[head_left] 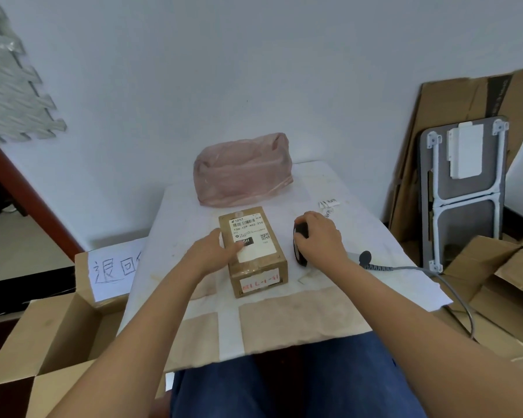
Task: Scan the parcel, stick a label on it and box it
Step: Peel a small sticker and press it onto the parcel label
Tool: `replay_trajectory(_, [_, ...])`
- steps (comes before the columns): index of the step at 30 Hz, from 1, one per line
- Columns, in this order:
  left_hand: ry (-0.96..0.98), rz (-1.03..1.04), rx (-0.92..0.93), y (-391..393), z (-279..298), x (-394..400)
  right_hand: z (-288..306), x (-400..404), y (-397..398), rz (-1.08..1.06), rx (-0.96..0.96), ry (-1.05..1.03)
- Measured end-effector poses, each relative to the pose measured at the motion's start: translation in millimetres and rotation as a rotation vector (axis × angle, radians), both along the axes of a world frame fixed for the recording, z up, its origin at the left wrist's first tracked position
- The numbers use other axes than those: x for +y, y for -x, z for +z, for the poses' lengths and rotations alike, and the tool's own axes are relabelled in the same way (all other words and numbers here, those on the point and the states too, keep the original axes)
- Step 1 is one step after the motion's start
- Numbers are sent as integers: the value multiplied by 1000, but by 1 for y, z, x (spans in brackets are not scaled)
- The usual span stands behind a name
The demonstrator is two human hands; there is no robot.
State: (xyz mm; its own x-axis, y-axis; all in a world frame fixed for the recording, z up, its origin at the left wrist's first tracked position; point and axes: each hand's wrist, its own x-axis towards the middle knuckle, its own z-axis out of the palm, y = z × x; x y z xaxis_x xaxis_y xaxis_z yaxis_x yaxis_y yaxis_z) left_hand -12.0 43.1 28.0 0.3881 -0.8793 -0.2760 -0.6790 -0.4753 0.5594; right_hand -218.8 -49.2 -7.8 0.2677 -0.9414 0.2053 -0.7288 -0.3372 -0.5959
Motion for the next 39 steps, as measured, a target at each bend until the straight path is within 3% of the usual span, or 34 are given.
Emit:
replay_trajectory(3, [144,14,-166,0,8,-14,9,-13,13,-51,-167,-5])
replay_trajectory(9, [330,-59,-133,10,17,-42,10,-65,51,-279,-386,-285])
replay_trajectory(14, [367,-96,-128,14,11,-65,-9,-106,62,-338,-372,-426])
replay_trajectory(25, [317,-143,-133,20,-2,-103,-29,-148,47,-319,-134,-446])
replay_trajectory(39, [308,-213,-178,28,3,-115,-26,-156,45,-329,-163,-461])
